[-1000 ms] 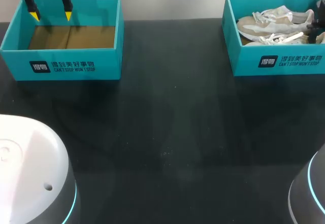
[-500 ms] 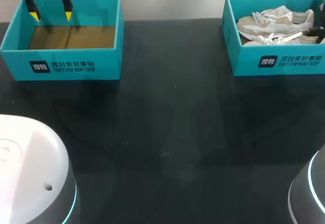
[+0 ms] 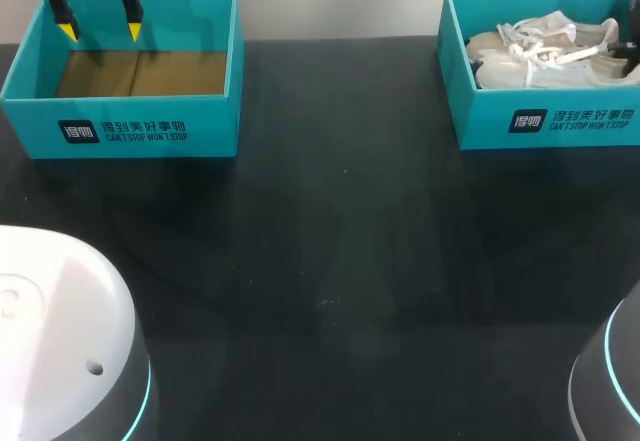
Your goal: Take the shoe out of the shoebox, open the shoe tongue, remove and reinsert the insole, then place the shoe into the shoebox
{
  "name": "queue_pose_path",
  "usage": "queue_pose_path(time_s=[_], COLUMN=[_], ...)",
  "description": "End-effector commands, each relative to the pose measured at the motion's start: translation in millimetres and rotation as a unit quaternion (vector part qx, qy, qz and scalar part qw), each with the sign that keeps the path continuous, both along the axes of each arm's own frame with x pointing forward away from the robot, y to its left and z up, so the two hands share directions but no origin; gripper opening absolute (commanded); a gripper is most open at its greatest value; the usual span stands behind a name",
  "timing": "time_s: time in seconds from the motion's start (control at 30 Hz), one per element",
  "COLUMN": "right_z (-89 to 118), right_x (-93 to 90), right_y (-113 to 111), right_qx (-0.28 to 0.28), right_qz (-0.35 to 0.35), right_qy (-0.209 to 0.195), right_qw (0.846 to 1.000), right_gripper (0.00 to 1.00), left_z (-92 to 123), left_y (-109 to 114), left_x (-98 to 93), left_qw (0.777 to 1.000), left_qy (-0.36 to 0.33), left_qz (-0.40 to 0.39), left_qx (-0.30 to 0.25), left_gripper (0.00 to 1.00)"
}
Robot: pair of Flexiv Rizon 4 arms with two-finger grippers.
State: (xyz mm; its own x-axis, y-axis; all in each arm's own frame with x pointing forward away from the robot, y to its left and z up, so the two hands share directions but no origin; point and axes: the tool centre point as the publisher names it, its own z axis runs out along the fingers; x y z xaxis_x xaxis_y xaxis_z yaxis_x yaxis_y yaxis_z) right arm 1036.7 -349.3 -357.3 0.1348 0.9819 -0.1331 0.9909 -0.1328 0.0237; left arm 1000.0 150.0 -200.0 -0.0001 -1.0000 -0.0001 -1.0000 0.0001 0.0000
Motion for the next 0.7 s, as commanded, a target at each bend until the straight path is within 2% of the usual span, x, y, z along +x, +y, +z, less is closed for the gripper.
queue_pose_path(time_s=[0.03,0.3,0.7], right_z=[20,62,111], right_x=[-4.9,-2.2,-4.7], right_y=[0,-3,-3], right_qx=[-0.003,-0.014,-0.028], right_qz=[0.000,0.003,0.000], right_qy=[-0.014,-0.032,-0.042], right_qw=[1.000,0.999,0.999], right_gripper=[0.00,0.00,0.00], left_z=[0,0,0], left_y=[0,0,0], left_x=[0.0,0.0,0.0], left_qw=[1.000,1.000,1.000], left_qy=[0.000,0.000,0.000], left_qz=[0.000,0.000,0.000], left_qx=[0.000,0.000,0.000], left_gripper=[1.00,1.00,1.00])
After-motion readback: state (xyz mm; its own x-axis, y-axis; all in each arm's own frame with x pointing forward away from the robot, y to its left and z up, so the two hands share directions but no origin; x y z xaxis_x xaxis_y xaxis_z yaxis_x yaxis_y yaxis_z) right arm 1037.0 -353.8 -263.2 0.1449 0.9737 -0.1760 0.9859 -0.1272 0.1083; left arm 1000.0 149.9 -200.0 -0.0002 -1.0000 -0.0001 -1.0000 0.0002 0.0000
